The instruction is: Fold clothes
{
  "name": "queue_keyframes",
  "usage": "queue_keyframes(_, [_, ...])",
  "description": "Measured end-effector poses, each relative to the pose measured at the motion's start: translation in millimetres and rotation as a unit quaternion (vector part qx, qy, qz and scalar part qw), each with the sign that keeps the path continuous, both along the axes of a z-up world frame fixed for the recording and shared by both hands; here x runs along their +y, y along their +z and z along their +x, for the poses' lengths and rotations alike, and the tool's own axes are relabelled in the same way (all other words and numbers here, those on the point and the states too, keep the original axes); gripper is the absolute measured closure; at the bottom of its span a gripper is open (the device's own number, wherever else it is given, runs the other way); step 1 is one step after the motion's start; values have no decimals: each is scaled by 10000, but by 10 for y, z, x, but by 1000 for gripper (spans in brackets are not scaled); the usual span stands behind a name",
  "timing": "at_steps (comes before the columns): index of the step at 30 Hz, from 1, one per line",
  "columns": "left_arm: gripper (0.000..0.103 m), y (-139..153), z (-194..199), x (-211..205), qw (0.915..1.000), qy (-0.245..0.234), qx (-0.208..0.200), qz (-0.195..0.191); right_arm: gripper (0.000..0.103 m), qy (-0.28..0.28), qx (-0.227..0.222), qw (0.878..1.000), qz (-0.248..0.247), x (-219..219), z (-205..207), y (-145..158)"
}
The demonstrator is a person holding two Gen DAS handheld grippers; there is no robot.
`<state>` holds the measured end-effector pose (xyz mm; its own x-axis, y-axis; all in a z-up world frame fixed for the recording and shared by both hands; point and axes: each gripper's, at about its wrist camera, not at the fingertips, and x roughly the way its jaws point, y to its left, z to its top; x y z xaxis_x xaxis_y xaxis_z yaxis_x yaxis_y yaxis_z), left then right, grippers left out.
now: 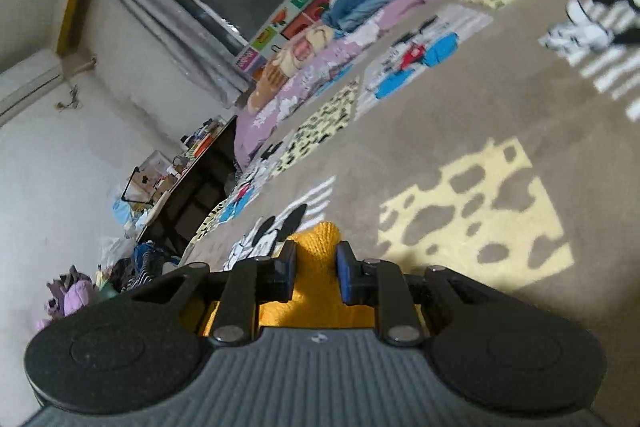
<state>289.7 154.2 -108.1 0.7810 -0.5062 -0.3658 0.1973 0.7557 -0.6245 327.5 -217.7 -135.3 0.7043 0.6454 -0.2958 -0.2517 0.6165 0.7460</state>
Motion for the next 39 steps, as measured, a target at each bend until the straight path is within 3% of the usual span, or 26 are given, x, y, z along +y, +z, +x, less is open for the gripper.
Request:
queue_keyframes(3, [72,-5,9,-11,10000,18,78,40,81,-82,157,9998,34,-2,23,-102])
queue_keyframes(5, [54,39,-20,-17,9998,100,133,90,77,-131,240,9996,61,1,26,-144])
queue_keyframes(7, [47,100,-73,-10,9995,196,183,154,68,-237,209,9995,20,3,-15,-99])
queue_keyframes(13, [46,375,-515,97,9964,667,-111,508,63,-365,-452,9964,-621,-35,-314,294])
queue_keyframes(18, [36,561,-1093,-102,9865,842,-651,1244,63,-200,-1272,9816,-1409,-19,-764,603])
queue_keyframes(20, [36,578,-1281,-283,9798,740,-807,1671,63,-17,-1565,9724,-1728,61,-954,665])
queue_keyframes(23, [36,590,-1480,-619,9611,542,-1153,2451,63,261,-1911,9568,-2173,221,-1195,707])
queue_keyframes(28, [38,586,-1470,-1049,9273,225,-1732,3310,65,405,-2219,9404,-2545,424,-1387,646])
queue_keyframes(30, [40,544,-1353,-1142,9193,138,-1815,3490,65,437,-2249,9374,-2623,477,-1398,603])
queue_keyframes(32, [43,456,-1211,-1172,9195,40,-1739,3525,66,445,-2245,9363,-2664,508,-1361,539])
queue_keyframes(34, [43,242,-989,-1207,9192,-247,-1338,3697,67,475,-2152,9328,-2852,568,-1301,414])
queue_keyframes(37, [40,-136,-830,-1161,9167,-286,-1404,3729,65,638,-1803,9299,-3143,677,-1109,155])
queue_keyframes(39, [40,-100,-779,-1099,9241,-322,-1305,3576,65,618,-1774,9329,-3073,686,-1065,62])
